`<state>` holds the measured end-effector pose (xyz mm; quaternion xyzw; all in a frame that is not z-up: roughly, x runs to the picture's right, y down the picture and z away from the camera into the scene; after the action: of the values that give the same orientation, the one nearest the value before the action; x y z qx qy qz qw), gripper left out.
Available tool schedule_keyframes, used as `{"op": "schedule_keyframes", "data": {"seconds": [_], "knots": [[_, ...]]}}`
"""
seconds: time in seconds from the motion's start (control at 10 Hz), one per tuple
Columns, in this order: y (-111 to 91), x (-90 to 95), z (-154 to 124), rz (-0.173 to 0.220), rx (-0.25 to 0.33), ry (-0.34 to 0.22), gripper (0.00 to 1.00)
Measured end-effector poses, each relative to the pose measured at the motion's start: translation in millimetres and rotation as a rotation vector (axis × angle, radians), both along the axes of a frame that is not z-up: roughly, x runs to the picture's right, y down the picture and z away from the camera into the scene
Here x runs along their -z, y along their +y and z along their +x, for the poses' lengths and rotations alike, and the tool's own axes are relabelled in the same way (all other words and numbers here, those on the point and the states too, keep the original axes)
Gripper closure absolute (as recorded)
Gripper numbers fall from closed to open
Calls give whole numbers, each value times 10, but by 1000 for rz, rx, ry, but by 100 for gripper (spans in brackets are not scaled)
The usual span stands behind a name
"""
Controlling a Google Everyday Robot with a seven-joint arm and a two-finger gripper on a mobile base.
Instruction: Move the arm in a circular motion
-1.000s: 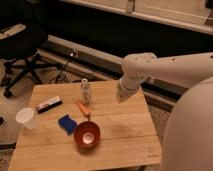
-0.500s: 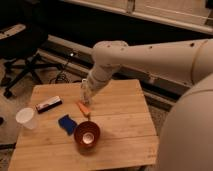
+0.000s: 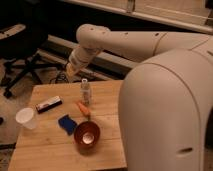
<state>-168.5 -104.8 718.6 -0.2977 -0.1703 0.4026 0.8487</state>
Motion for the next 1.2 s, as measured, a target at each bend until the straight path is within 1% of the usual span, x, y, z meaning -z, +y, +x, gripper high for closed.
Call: {"op": "schedule_keyframes", "data": {"seconds": [0.1, 0.2, 0.3, 0.4, 0.5, 0.6, 0.7, 0.8, 0.9, 1.0, 1.1, 1.2], "knots": [[-181, -203, 146, 4, -56, 23, 100], [-308, -448, 437, -8, -130, 68, 100], [-329, -613, 669, -24, -178, 106, 100], [-269, -810, 988, -56, -233, 161, 100], [-120, -1012, 1417, -99, -298, 235, 100], [51, -1143, 1779, -136, -345, 300, 100], [175, -1192, 2019, -156, -371, 347, 100], [436, -1210, 2411, -188, -392, 437, 100], [628, -1165, 2629, -207, -387, 493, 100], [780, -1091, 2724, -222, -371, 525, 100], [961, -959, 2742, -235, -323, 544, 100], [1124, -746, 2595, -239, -242, 531, 100]]}}
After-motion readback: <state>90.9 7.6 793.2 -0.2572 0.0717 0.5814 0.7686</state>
